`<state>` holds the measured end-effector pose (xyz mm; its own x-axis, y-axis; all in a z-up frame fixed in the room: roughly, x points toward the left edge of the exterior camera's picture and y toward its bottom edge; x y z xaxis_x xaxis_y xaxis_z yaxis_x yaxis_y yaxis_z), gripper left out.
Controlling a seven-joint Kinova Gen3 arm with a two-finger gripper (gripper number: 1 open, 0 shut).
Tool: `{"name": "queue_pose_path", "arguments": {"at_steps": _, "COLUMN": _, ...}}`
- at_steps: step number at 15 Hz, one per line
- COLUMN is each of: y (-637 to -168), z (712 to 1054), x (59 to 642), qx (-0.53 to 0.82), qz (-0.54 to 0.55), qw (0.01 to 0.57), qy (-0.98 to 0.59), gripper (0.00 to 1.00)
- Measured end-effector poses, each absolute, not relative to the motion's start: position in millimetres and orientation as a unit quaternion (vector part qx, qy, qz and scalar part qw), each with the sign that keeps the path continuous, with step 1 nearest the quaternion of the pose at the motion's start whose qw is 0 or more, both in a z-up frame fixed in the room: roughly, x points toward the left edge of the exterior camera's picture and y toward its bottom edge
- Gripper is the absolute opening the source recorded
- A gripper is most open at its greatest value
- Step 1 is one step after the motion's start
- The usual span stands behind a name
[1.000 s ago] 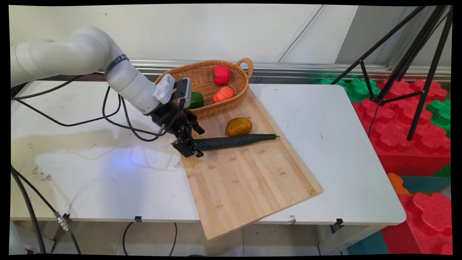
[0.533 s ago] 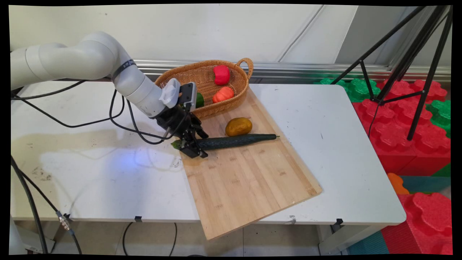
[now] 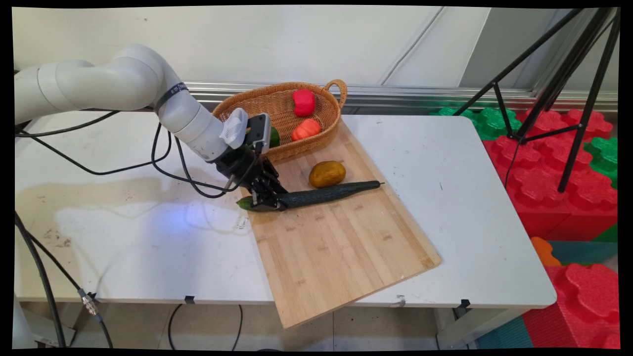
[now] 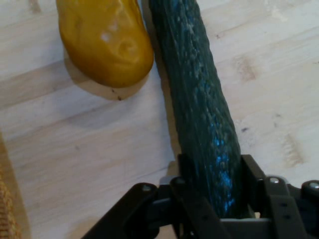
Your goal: Place the picked object in the vegetable basket
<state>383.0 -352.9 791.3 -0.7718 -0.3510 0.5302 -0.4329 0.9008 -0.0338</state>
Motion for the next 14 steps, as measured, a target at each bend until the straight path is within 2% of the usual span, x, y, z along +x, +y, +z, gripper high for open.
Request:
{"name": "queue_pose_path", "arguments": {"at_steps": 5, "y": -350.4, "z": 799.3, "x": 386.1, "qx": 0.207, "qz": 0.079, "qw": 0.275, "qy": -0.935, "gripper": 0.0}}
{"name": "queue_pose_path", "arguments": {"at_steps": 14, "y": -325.1, "z": 851.2, "x": 416.9, "qx": 0.208, "qz": 0.082, "qw": 0.317, "qy": -0.922, "gripper": 0.0}}
